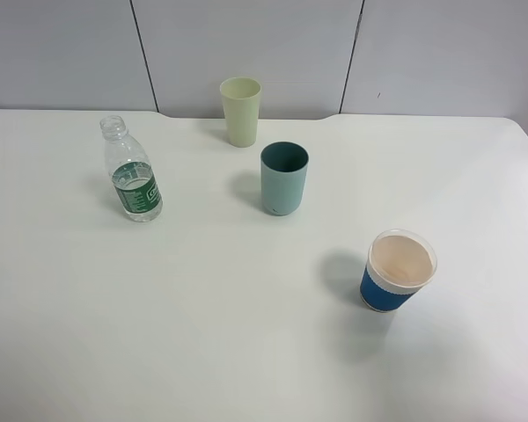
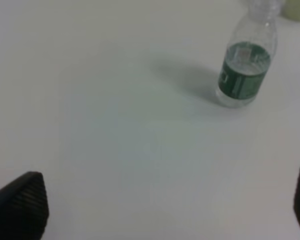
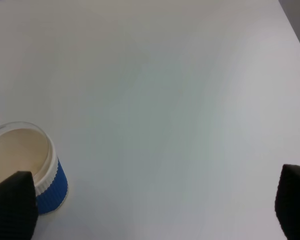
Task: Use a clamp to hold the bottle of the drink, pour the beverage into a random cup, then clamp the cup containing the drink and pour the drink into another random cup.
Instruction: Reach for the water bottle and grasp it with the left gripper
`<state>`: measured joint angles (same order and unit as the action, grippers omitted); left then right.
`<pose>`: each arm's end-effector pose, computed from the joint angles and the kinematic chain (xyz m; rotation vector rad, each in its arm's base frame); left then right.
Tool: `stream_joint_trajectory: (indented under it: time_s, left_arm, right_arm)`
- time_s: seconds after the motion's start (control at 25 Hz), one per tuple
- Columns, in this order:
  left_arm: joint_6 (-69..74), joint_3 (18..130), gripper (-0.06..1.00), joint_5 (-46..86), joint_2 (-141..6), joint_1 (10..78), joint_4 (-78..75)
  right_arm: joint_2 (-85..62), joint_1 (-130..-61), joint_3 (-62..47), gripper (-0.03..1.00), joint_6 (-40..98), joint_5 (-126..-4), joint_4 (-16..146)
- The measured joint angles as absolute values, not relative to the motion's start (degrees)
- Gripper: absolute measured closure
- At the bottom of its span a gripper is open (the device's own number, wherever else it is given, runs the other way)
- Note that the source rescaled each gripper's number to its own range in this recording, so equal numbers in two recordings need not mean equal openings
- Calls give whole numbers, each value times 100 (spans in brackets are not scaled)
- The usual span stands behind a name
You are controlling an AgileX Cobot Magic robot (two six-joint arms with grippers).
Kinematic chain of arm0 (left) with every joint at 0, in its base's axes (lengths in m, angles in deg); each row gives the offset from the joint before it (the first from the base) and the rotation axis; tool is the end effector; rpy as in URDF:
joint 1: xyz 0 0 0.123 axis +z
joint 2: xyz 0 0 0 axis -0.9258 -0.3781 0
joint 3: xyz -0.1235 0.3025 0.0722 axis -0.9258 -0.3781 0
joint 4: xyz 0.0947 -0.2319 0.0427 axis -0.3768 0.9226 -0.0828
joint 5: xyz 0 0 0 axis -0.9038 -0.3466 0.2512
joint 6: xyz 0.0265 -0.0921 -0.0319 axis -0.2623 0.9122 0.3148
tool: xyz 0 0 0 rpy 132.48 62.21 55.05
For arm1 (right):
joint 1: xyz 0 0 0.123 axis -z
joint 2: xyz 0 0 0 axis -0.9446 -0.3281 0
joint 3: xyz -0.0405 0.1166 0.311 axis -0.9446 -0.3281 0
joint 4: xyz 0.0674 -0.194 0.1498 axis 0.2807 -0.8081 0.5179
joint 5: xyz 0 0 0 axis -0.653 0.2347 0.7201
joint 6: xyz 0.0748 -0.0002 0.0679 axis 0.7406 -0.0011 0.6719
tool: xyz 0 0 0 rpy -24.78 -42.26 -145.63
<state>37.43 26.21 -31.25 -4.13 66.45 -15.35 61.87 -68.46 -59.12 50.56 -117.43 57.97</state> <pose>-0.0157 0.0015 0.3043 0.0100 2.0648 -0.0078 -0.0447 0.0029 0.2738 0.0210 2.0477 -0.0251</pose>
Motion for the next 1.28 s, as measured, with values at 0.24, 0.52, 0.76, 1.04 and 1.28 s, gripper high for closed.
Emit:
stream_joint_trajectory:
  time_s: [0.24,0.52,0.76,1.04,1.28]
  left_arm:
    - [3577,2621,-6,-3080,-1352,6645,-1572]
    - [3430,2640,-6,-2859,-2531,6589,-1578]
    - [3343,2640,-6,-2566,-3447,6248,-1578]
    - [3300,2515,-6,-2074,-4055,5929,-1578]
    - [3300,1749,-6,-901,-4323,5904,-1460]
  right_arm:
    - [6187,-6846,-5912,14,5056,-11743,5797]
    - [6187,-6846,-5912,14,5056,-11743,5797]
    - [6187,-6846,-5912,14,5056,-11743,5797]
    - [6187,-6846,-5912,14,5056,-11743,5797]
    - [6187,-6846,-5912,14,5056,-11743,5797]
